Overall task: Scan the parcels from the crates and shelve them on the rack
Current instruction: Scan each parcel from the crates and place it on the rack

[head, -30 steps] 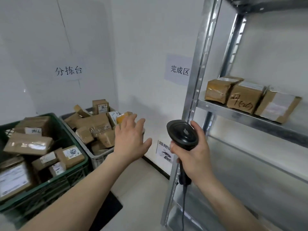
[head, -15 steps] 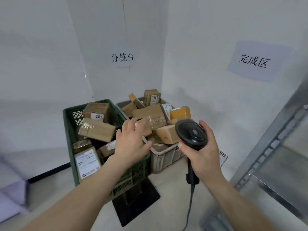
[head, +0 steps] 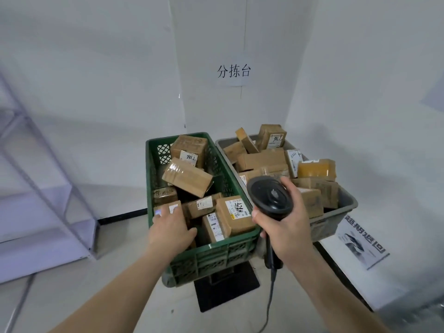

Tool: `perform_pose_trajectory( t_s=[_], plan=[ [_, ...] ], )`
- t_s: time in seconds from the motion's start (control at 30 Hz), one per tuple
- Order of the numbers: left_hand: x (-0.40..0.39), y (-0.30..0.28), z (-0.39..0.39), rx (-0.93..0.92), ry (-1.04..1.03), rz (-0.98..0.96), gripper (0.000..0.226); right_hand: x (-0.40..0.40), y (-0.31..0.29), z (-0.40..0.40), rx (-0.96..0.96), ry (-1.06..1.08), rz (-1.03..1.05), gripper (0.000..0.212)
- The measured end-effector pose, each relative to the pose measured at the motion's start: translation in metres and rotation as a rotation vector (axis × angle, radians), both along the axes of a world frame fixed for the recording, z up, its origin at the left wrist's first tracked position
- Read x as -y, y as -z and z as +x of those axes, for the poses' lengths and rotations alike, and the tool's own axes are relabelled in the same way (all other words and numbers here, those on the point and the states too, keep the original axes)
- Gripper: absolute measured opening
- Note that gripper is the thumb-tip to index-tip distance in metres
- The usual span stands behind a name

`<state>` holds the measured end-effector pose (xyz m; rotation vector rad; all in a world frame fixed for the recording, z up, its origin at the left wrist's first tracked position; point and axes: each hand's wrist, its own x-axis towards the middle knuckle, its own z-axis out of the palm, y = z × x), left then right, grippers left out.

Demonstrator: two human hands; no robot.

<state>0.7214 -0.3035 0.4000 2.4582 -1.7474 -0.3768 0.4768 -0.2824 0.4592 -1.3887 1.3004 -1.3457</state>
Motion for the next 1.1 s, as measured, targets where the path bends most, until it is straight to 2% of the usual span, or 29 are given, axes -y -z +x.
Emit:
perform_pose_trajectory(
  t_s=[0.2,0.43,0.67,0.93,1.1],
  plan=[
    [0.000,0.034,0.002,-0.047,-0.154,0.186,0.068,0.018,0.012,-0.002,-0.010,-0.089,0.029,0.096],
    [0.023,0.046,-0.012,0.036,-0.228,0.126,0.075,0.029,0.023,-0.018,-0.005,-0.123,0.064,0.094],
    [0.038,0.056,-0.015,0.060,-0.262,0.157,0.067,0.037,0.028,-0.025,0.024,-0.159,0.073,0.093],
    [0.034,0.056,-0.024,0.006,-0.266,0.169,0.061,0.042,0.037,-0.013,0.049,-0.219,0.104,0.088],
    [0.029,0.061,-0.023,-0.054,-0.274,0.136,0.070,0.042,0.038,0.004,0.029,-0.241,0.098,0.087]
  ],
)
